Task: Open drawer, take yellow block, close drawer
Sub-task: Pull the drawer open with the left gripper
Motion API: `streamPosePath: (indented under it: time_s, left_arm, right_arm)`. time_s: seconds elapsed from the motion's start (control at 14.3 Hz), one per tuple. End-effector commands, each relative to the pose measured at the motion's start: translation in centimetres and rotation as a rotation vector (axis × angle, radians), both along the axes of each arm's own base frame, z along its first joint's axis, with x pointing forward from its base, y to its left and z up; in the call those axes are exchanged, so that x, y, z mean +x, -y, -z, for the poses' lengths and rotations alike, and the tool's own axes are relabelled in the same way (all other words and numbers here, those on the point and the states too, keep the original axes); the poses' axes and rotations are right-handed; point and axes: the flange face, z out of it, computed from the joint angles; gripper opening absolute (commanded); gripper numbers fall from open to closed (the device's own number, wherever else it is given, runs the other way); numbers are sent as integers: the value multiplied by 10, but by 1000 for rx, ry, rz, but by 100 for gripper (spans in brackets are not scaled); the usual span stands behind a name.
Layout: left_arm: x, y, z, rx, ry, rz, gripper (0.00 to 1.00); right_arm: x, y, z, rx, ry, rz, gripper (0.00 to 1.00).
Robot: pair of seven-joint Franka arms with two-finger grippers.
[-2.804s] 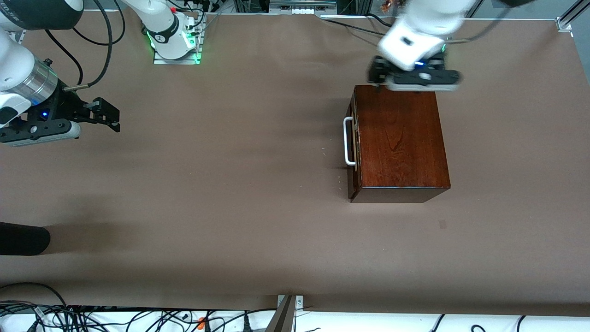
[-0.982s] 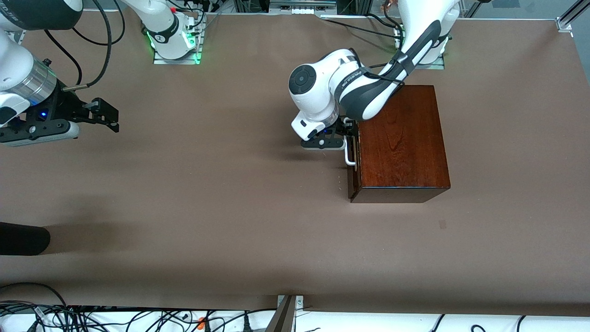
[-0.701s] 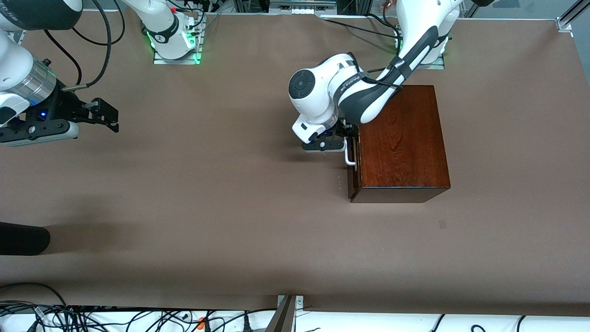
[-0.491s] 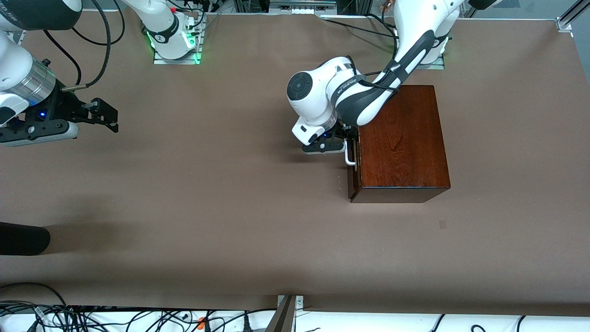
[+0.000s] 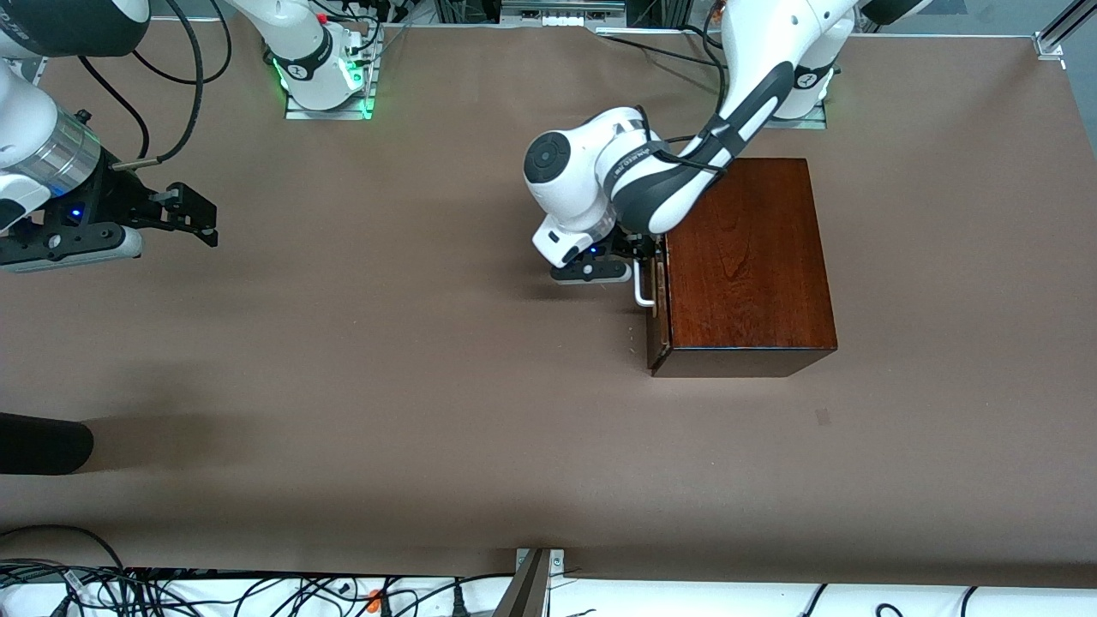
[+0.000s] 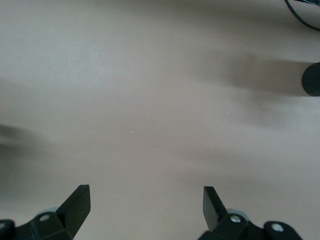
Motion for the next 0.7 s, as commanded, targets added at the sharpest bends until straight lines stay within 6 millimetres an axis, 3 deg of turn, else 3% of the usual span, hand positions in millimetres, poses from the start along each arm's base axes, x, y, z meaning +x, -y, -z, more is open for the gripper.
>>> streamPosePath:
  time_s: [0.0,0.63]
  left_arm:
    - [-10,41,8,-32,20,4,100]
    - [-16,89,3,-99,37,9,100]
  right_arm:
    - [2,3,-5,-12,8,9,100]
    - [2,3,-5,-12,8,9,100]
